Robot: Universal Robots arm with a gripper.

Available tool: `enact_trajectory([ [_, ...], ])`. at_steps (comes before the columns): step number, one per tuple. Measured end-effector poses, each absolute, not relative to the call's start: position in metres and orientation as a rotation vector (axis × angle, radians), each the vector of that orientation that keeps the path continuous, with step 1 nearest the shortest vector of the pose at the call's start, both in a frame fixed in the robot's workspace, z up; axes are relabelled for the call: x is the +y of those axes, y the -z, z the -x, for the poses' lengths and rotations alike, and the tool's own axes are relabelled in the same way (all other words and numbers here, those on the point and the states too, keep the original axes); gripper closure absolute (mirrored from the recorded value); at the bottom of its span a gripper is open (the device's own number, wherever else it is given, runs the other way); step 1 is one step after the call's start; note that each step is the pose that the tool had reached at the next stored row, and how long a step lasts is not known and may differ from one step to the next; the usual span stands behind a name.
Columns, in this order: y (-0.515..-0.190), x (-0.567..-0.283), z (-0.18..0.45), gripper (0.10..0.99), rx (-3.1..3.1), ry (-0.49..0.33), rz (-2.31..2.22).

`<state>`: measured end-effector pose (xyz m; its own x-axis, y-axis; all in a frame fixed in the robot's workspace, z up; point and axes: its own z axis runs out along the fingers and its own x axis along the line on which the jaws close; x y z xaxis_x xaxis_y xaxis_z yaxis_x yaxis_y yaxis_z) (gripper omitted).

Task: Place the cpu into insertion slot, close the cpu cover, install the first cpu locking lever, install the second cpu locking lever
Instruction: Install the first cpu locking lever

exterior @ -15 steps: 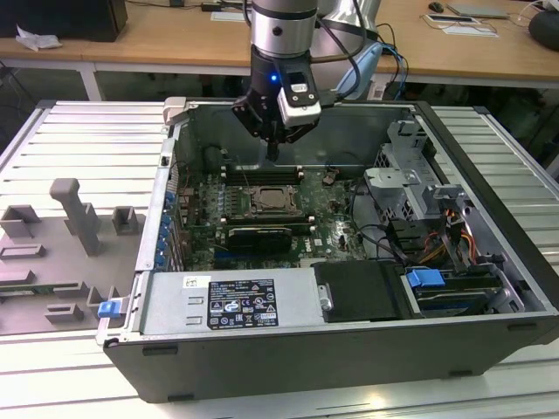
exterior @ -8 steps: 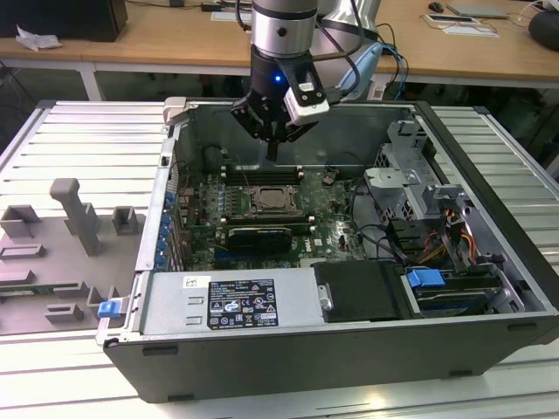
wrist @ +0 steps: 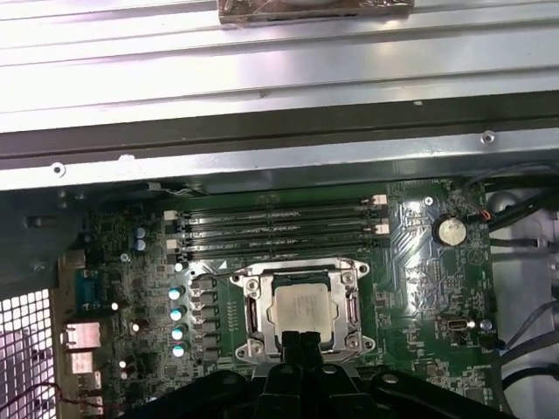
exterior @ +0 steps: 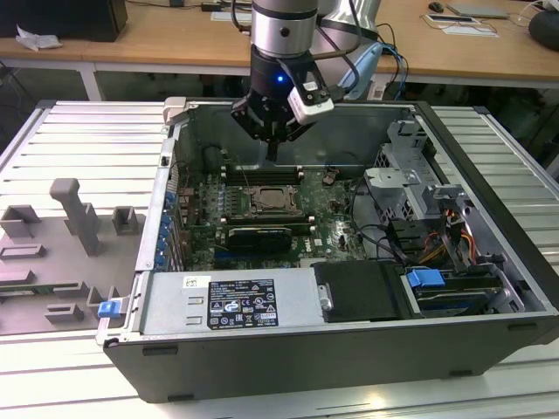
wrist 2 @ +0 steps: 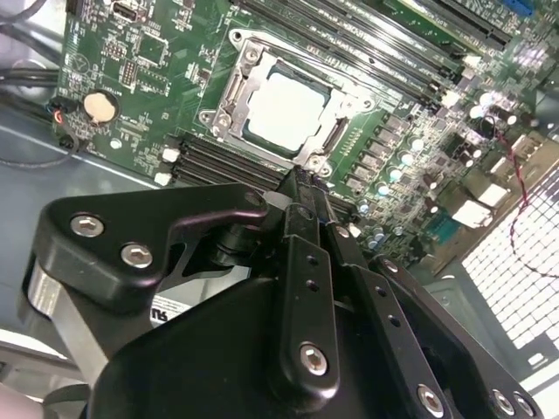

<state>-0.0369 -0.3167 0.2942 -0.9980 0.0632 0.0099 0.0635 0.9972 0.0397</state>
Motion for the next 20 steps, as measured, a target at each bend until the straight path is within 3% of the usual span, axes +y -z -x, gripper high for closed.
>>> enact_trajectory([
  [20, -0.29, -0.317, 0.051, 0.98, -3.125, 0.064, -0.156],
])
